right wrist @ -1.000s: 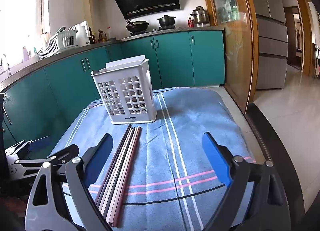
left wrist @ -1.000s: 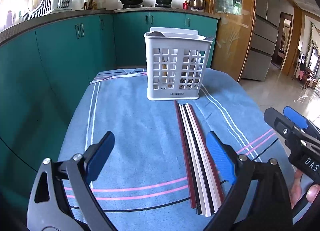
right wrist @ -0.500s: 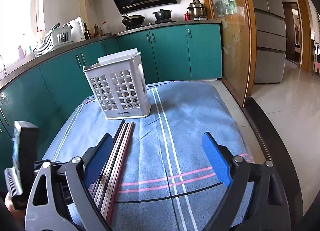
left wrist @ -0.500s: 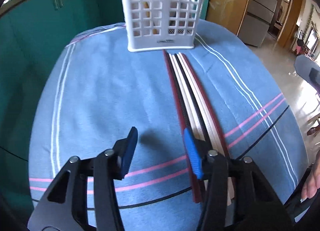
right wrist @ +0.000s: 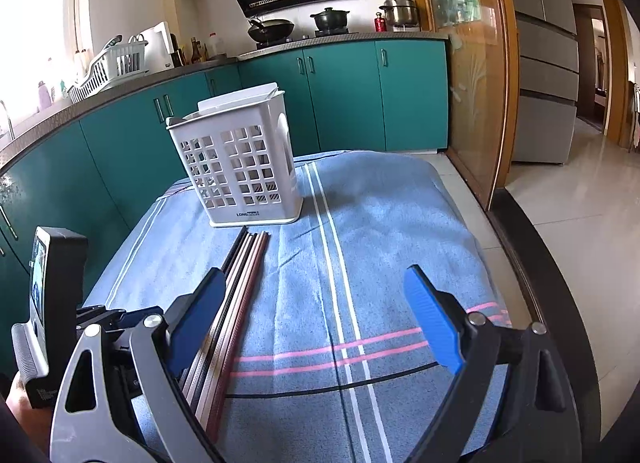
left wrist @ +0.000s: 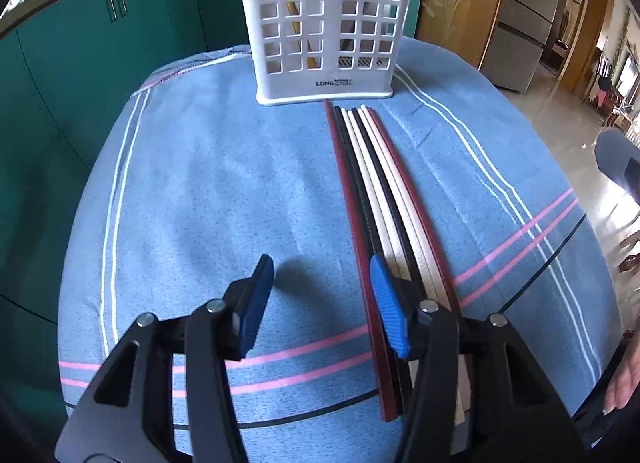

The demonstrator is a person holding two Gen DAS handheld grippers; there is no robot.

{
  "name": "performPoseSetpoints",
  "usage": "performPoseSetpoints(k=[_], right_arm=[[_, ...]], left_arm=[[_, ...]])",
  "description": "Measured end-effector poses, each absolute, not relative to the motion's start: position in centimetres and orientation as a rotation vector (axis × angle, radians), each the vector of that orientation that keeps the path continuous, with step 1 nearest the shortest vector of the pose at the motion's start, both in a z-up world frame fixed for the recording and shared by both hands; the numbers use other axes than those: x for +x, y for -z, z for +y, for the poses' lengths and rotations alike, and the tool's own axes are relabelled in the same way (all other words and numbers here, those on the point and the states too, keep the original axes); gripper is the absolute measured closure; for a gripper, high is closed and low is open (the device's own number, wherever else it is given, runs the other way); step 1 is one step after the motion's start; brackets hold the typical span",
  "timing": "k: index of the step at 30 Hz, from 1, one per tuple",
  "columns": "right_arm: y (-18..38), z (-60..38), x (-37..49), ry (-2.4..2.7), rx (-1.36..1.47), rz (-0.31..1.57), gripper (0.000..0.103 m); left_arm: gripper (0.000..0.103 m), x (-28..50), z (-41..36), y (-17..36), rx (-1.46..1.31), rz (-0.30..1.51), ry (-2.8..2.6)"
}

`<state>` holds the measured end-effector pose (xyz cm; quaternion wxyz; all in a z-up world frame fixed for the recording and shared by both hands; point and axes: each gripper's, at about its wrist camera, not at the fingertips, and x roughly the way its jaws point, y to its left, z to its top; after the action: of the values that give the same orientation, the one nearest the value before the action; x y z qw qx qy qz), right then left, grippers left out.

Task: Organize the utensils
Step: 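Lower the left tool onto a dark red chopstick and close it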

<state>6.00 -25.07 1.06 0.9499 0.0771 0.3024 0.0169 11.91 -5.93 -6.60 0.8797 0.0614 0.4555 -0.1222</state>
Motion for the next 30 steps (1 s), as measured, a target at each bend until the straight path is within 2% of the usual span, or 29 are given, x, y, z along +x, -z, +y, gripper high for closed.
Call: performPoseSetpoints(k=[5,8,10,13,16,21,26,27,28,30], right_arm=[[-0.7,-24.4,6.2,-0.047,0.132,0.634,0.015],[0.0,-23.2,6.6,-0.046,0.068,0.666,0.015],[0.6,-22.1,6.8,-0.06,0.029,0.689,0.015],[1.4,-20.8,7.1,-0.075,-0.011,0.721,0.015],[2.4,-20.0,7.6,-0.092,-0.025,0.762,0.019],[3.9,-19.0,9.0,-0.076,-0.056,0.829,0.033],[4.9,-18.5,9.7,-0.088,-0.045,0.874,0.036],[4.8,-18.4,9.6,-0.086,-0.05,0.865,0.036],[4.7,-18.4,9.5,-0.086,-0.051,0.855,0.036],[4.5,-18.3,9.5,-0.086,-0.047,0.854,0.036]], left_arm=[[0.052,12.1,-5.8,6.6,0.139,0.955,0.241],[0.067,11.8,-5.8,6.4,0.188,0.946,0.219],[0.083,11.8,-5.5,6.3,0.191,0.954,0.222],[0.093,11.5,-5.1,6.3,0.212,0.953,0.219],[0.099,11.4,-4.7,6.3,0.222,0.96,0.219],[0.099,11.1,-3.8,6.3,0.215,0.972,0.22],[0.098,10.9,-2.9,6.2,0.199,0.985,0.232],[0.088,10.8,-2.9,6.2,0.198,0.996,0.24],[0.069,10.7,-2.9,6.2,0.192,1.005,0.249],[0.06,10.5,-2.5,5.8,0.162,0.98,0.262]])
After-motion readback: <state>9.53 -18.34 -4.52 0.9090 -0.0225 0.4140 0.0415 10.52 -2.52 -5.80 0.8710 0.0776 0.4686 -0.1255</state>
